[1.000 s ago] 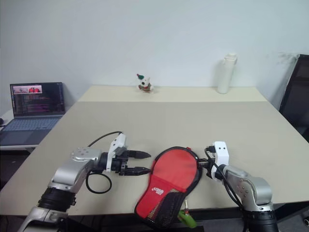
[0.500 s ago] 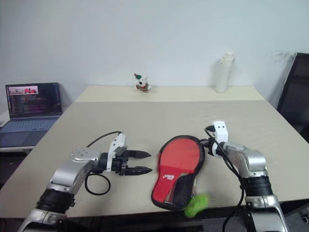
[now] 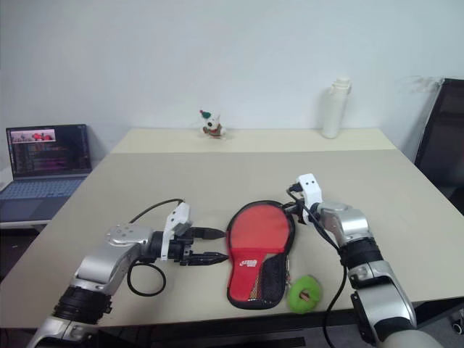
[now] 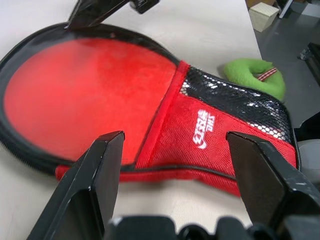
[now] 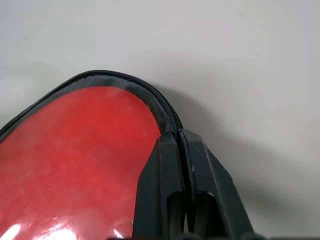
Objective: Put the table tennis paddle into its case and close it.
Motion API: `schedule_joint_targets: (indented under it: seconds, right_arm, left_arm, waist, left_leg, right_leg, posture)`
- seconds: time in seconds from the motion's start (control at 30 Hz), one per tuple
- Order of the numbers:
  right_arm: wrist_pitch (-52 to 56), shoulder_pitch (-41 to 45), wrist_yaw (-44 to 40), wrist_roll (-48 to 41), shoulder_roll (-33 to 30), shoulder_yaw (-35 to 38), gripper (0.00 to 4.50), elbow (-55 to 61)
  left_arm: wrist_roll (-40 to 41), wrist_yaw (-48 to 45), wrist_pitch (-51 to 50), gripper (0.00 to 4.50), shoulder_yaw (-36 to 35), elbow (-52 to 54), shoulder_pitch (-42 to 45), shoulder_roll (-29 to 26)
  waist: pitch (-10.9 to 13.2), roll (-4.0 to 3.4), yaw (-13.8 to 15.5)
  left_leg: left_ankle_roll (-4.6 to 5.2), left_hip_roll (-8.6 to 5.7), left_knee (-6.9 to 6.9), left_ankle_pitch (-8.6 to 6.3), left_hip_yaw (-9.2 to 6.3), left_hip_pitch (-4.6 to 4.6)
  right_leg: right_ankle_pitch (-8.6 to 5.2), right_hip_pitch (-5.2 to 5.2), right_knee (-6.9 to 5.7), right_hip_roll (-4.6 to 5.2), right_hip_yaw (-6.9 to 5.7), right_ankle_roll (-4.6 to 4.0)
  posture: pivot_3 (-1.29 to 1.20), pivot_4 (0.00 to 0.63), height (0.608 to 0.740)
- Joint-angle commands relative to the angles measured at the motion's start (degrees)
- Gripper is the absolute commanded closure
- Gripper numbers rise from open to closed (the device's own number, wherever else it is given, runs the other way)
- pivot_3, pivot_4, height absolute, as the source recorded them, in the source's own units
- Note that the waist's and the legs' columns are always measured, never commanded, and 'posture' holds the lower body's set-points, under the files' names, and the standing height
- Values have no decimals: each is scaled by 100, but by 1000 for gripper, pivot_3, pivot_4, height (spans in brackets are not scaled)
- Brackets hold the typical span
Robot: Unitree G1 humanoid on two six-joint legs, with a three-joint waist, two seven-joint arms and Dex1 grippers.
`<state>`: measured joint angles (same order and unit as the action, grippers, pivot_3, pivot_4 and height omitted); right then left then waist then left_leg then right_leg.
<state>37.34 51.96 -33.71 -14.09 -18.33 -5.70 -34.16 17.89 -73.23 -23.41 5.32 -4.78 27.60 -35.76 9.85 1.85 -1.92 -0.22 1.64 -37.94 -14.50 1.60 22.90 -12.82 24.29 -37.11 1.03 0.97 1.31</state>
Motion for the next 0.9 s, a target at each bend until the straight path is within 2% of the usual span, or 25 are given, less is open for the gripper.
schedule_joint_targets:
  seconds: [0.03, 0.27, 0.4, 0.53, 0.67, 0.87, 0.9]
  right_arm:
    - [-430, 369, -238, 147, 102, 2, 4480, -289]
    - [-918, 761, -301, 367, 446, 120, 4480, -1065]
    - [-948, 811, -338, 332, 664, 197, 4480, -1110]
    - [-970, 747, -265, 371, 741, 246, 3520, -965]
    - [-1028, 652, -127, 346, 760, 342, 2073, -674]
    - [-644, -74, -26, 41, 623, 634, 13, 1162]
    - [-447, -238, -53, -50, 549, 661, 13, 1572]
  left_arm:
    - [93, -17, 70, 955, -23, 162, 20, -57]
    - [18, -28, 263, 955, 34, -73, 36, 13]
    - [-76, -74, 507, 955, 159, -417, 166, 116]
    - [-216, -85, 845, 955, 254, -911, 465, 273]
    - [-310, -109, 1116, 955, 308, -1314, 707, 417]
    - [-535, -156, 1628, 955, 422, -2044, 1196, 748]
    - [-574, -175, 1705, 955, 441, -2154, 1278, 789]
  waist:
    - [1, -1, -1]
    - [1, -3, -7]
    - [2, -3, -16]
    - [2, -3, 6]
    - [3, -4, 9]
    - [3, -4, 15]
    - [3, -4, 25]
  left_leg:
    - [0, 0, 0, 0, 1, 0]
    - [0, 2, 0, 0, 1, -1]
    - [0, 3, 1, 0, 2, -1]
    - [0, 0, 0, 0, 0, 2]
    - [0, -2, 0, 0, 0, 3]
    - [-1, -2, 1, 0, -3, 6]
    - [-1, -3, 1, 0, -4, 7]
  right_leg:
    - [0, 0, 0, 0, 1, 0]
    - [1, 1, -3, 0, 1, -1]
    - [1, 2, -4, 0, 1, -2]
    - [1, 3, -4, 2, -1, -3]
    - [1, 3, -3, 4, -1, -2]
    - [1, 4, -2, 4, -4, -2]
    - [1, 4, -4, 4, -5, -2]
  posture:
    - [0, 150, 740]
    - [0, 150, 740]
    - [0, 150, 740]
    - [0, 150, 740]
    - [0, 150, 740]
    - [0, 150, 740]
    - [0, 150, 740]
